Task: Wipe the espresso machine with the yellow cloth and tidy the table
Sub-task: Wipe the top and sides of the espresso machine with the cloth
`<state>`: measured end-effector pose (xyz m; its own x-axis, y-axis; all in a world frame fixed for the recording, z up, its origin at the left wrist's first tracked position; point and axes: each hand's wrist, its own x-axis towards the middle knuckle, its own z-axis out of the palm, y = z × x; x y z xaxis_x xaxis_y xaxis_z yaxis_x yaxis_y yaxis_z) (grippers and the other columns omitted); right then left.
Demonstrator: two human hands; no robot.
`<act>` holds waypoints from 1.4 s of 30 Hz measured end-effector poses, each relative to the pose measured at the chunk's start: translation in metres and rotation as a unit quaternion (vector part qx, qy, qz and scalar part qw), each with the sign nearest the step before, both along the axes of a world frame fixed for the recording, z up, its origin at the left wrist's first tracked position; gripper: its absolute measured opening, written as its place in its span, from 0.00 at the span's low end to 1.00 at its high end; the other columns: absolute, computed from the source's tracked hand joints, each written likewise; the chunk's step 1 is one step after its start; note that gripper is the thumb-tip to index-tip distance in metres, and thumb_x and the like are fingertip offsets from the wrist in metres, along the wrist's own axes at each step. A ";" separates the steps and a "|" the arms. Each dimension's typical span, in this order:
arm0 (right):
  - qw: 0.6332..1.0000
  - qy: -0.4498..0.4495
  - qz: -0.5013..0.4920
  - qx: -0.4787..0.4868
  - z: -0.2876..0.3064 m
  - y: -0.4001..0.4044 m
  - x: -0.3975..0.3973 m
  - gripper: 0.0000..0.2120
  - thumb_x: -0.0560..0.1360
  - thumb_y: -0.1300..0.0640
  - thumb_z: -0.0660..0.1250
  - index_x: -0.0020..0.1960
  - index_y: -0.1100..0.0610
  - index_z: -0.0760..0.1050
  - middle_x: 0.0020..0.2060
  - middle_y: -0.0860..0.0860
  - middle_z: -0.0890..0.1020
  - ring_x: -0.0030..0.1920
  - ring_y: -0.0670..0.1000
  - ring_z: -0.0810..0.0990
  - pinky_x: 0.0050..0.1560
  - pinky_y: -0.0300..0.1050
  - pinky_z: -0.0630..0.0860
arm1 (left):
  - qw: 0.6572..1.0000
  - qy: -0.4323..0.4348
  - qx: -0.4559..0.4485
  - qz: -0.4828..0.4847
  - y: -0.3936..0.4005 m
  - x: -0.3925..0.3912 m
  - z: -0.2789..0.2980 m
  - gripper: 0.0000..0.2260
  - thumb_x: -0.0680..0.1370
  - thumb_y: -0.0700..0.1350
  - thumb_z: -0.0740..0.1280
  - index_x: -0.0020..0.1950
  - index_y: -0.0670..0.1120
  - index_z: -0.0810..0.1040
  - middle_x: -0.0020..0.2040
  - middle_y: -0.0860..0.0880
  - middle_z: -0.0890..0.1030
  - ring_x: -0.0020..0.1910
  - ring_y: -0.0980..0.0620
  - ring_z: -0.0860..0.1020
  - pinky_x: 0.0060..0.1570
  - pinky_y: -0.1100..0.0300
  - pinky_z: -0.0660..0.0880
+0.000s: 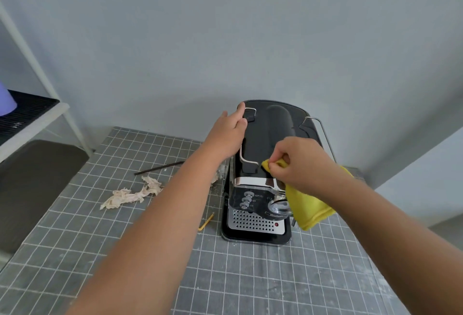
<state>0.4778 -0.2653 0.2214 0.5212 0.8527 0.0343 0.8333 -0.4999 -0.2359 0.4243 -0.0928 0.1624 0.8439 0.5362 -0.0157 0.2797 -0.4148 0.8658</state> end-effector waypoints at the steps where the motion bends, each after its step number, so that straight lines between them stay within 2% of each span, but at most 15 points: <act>1: 1.000 0.009 -0.007 0.009 -0.001 0.002 0.003 0.05 0.71 0.56 0.68 0.40 0.56 0.81 0.29 0.43 0.72 0.32 0.41 0.71 0.34 0.26 0.67 | 1.000 -0.003 -0.003 0.001 0.000 0.000 0.000 0.22 0.84 0.49 0.50 0.80 0.55 0.54 0.80 0.45 0.57 0.80 0.50 0.49 0.76 0.49 0.53; 4: 0.999 0.020 -0.038 0.034 -0.005 0.024 0.024 0.06 0.71 0.54 0.69 0.40 0.56 0.80 0.26 0.43 0.72 0.29 0.41 0.71 0.30 0.28 0.64 | 1.000 -0.011 -0.003 0.004 -0.003 -0.001 0.002 0.22 0.85 0.48 0.50 0.80 0.54 0.55 0.79 0.47 0.58 0.80 0.50 0.49 0.75 0.53 0.51; 7: 0.995 0.026 -0.074 0.061 -0.009 0.053 0.054 0.06 0.72 0.54 0.68 0.42 0.56 0.81 0.28 0.43 0.73 0.33 0.44 0.73 0.36 0.37 0.70 | 1.000 -0.018 -0.013 0.002 -0.004 -0.003 0.003 0.22 0.85 0.47 0.50 0.80 0.53 0.55 0.80 0.48 0.58 0.80 0.51 0.48 0.75 0.56 0.49; 13: 0.990 0.007 -0.127 0.064 -0.009 0.099 0.096 0.08 0.73 0.56 0.66 0.45 0.60 0.80 0.44 0.54 0.82 0.48 0.54 0.79 0.43 0.45 0.77 | 1.000 -0.005 -0.001 -0.006 -0.005 -0.004 0.006 0.22 0.86 0.48 0.49 0.80 0.53 0.53 0.80 0.46 0.57 0.80 0.52 0.44 0.74 0.56 0.47; 17: 0.988 -0.005 -0.146 0.051 -0.009 0.107 0.102 0.12 0.72 0.57 0.65 0.50 0.64 0.81 0.48 0.58 0.83 0.50 0.57 0.81 0.47 0.50 0.80 | 1.000 0.002 0.007 -0.007 -0.003 -0.003 0.004 0.22 0.85 0.48 0.49 0.80 0.55 0.52 0.80 0.47 0.57 0.80 0.53 0.44 0.74 0.56 0.48; 21: 0.987 0.021 -0.139 0.072 -0.007 0.088 0.089 0.09 0.73 0.56 0.65 0.47 0.61 0.80 0.45 0.53 0.82 0.48 0.54 0.79 0.43 0.46 0.77 | 1.000 0.003 0.008 -0.009 -0.005 -0.005 0.006 0.22 0.85 0.48 0.49 0.80 0.55 0.52 0.80 0.46 0.57 0.80 0.53 0.44 0.74 0.55 0.47; 25: 0.994 0.036 -0.083 0.054 -0.006 0.052 0.052 0.05 0.72 0.54 0.68 0.38 0.54 0.76 0.34 0.43 0.77 0.39 0.48 0.76 0.37 0.39 0.68 | 1.000 -0.009 -0.010 -0.008 -0.007 -0.006 0.006 0.22 0.86 0.48 0.49 0.80 0.54 0.53 0.79 0.49 0.60 0.80 0.53 0.44 0.74 0.56 0.48; 27: 0.993 0.063 -0.073 0.066 -0.005 0.031 0.033 0.06 0.72 0.54 0.69 0.37 0.55 0.76 0.29 0.44 0.74 0.33 0.47 0.74 0.33 0.38 0.67 | 1.000 -0.013 -0.015 -0.009 -0.009 -0.007 0.009 0.22 0.86 0.48 0.49 0.80 0.53 0.53 0.78 0.49 0.62 0.80 0.52 0.45 0.74 0.56 0.48; 30: 0.995 0.056 -0.064 0.054 -0.005 0.006 0.009 0.06 0.71 0.54 0.69 0.37 0.56 0.78 0.28 0.48 0.77 0.30 0.47 0.74 0.29 0.33 0.67 | 1.000 -0.015 -0.012 -0.005 -0.011 -0.009 0.011 0.21 0.86 0.47 0.49 0.80 0.52 0.53 0.77 0.47 0.65 0.80 0.51 0.46 0.74 0.55 0.50; 33: 0.997 0.039 -0.039 0.052 -0.007 -0.005 -0.008 0.06 0.71 0.56 0.68 0.36 0.57 0.79 0.25 0.48 0.76 0.28 0.45 0.72 0.30 0.39 0.72 | 1.000 -0.010 -0.013 0.001 -0.008 -0.007 0.009 0.22 0.85 0.48 0.49 0.80 0.53 0.54 0.75 0.50 0.67 0.80 0.50 0.50 0.74 0.54 0.52; 35: 0.997 0.061 0.003 0.057 -0.004 -0.014 -0.009 0.06 0.71 0.57 0.69 0.34 0.55 0.79 0.25 0.45 0.74 0.28 0.44 0.71 0.29 0.36 0.69 | 1.000 -0.011 -0.013 0.002 -0.007 -0.006 0.008 0.22 0.85 0.48 0.50 0.80 0.54 0.55 0.72 0.52 0.70 0.80 0.50 0.52 0.74 0.53 0.54; 37: 0.990 0.118 0.066 0.051 0.001 -0.026 -0.003 0.05 0.71 0.57 0.70 0.37 0.51 0.80 0.31 0.46 0.78 0.33 0.43 0.74 0.33 0.34 0.69 | 1.000 -0.006 -0.004 0.005 -0.007 -0.005 0.007 0.21 0.85 0.48 0.50 0.79 0.54 0.55 0.68 0.53 0.71 0.79 0.49 0.53 0.75 0.52 0.54; 39: 0.963 0.230 0.089 0.106 0.001 -0.040 0.005 0.01 0.72 0.55 0.71 0.41 0.51 0.81 0.37 0.46 0.81 0.36 0.43 0.75 0.38 0.36 0.72 | 1.000 -0.004 0.019 0.018 -0.006 -0.005 0.008 0.21 0.85 0.48 0.51 0.79 0.55 0.57 0.74 0.52 0.67 0.79 0.48 0.52 0.76 0.49 0.54; 40: 0.928 0.318 0.083 0.176 0.000 -0.047 0.006 0.03 0.71 0.54 0.72 0.42 0.53 0.81 0.36 0.47 0.81 0.36 0.45 0.76 0.39 0.37 0.73 | 0.999 -0.009 0.038 0.025 -0.008 -0.006 0.010 0.21 0.84 0.47 0.52 0.79 0.55 0.58 0.77 0.52 0.63 0.79 0.48 0.52 0.76 0.49 0.53; 42: 0.776 0.528 0.047 0.342 -0.002 -0.058 0.006 0.13 0.66 0.49 0.77 0.42 0.57 0.79 0.35 0.50 0.80 0.34 0.48 0.77 0.37 0.39 0.75 | 0.995 -0.040 0.080 0.032 -0.015 -0.016 0.013 0.21 0.83 0.45 0.56 0.77 0.56 0.62 0.79 0.55 0.59 0.80 0.49 0.48 0.77 0.48 0.50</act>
